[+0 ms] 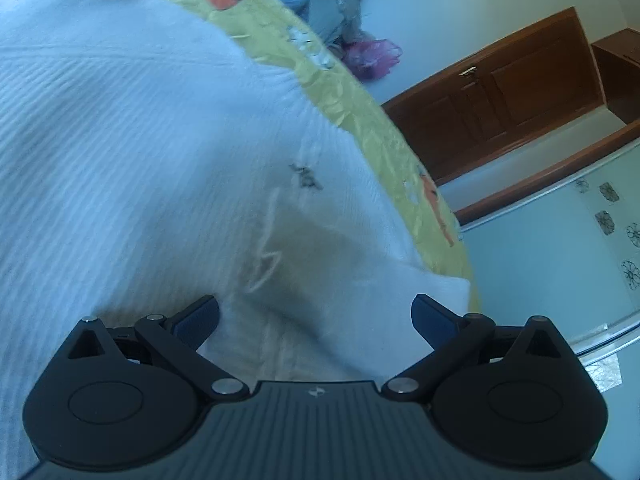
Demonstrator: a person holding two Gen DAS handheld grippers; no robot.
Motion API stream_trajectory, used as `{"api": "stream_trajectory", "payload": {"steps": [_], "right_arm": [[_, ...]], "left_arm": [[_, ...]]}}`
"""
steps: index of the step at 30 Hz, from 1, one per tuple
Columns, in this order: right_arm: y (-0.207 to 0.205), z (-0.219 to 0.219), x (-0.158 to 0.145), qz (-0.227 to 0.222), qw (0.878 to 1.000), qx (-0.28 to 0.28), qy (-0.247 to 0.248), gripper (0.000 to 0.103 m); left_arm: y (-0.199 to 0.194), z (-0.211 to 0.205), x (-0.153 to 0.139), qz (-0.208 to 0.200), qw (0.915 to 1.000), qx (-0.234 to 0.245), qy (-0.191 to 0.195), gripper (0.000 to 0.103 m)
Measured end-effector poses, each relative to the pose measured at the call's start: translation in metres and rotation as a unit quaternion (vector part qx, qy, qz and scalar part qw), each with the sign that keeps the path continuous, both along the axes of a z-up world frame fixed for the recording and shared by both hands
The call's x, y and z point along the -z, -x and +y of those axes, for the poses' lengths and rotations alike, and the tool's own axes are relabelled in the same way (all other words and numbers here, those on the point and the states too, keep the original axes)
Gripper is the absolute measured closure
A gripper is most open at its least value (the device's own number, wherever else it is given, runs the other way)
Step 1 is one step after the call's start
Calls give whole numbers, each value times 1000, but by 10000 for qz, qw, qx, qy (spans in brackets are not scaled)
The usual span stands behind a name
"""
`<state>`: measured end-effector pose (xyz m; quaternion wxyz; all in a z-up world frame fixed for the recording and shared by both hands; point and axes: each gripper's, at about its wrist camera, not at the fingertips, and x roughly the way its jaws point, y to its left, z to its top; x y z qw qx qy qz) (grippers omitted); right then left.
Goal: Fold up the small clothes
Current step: 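Carry the sleeve across the cardigan body and open the right gripper, then grasp the other sleeve cuff with the left gripper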
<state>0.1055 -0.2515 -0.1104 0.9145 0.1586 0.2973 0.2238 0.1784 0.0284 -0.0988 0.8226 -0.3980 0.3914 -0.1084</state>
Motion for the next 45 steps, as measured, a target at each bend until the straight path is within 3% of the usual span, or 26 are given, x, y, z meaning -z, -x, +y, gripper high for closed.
{"api": "stream_trajectory", "payload": {"steps": [3,4,5,7,13,16,21,25,30,36,41,45], "right_arm": [[-1,-7,2,61,9996,-1,-284,30],[-2,-10,3,88,9992,4,-378,30],[-2,-12,3,106,9990,15,-445,30],[-2,-15,4,138,9984,19,-548,30],[-2,-15,5,155,9980,21,-606,29],[-2,-16,5,155,9980,25,-616,29],[-2,-14,5,161,9981,34,-599,29],[-2,-12,5,154,9983,32,-553,29],[-2,-10,5,157,9983,40,-561,29],[-2,-10,5,153,9986,24,-513,28],[1,-6,-5,66,9997,63,-241,27],[-16,-12,-41,-601,9977,302,-72,25]], "left_arm": [[-11,-5,2,-9,10000,30,-19,8],[-13,-7,2,25,9999,60,-83,23],[-15,-8,3,36,9998,96,-148,48],[-20,-11,7,175,9993,129,-304,69],[-22,-10,8,141,9984,-17,-542,91],[-25,-15,-3,-60,9961,43,-882,93],[-12,-6,-42,-831,9863,-53,-1426,94],[-2,30,-53,-935,9804,-421,-1679,94],[9,76,-41,-642,9796,-779,-1740,94],[12,89,-8,-295,9782,-818,-1888,93],[22,89,11,-756,9752,-1016,-1817,91],[25,98,16,-805,9797,-1035,-1516,91]]}}
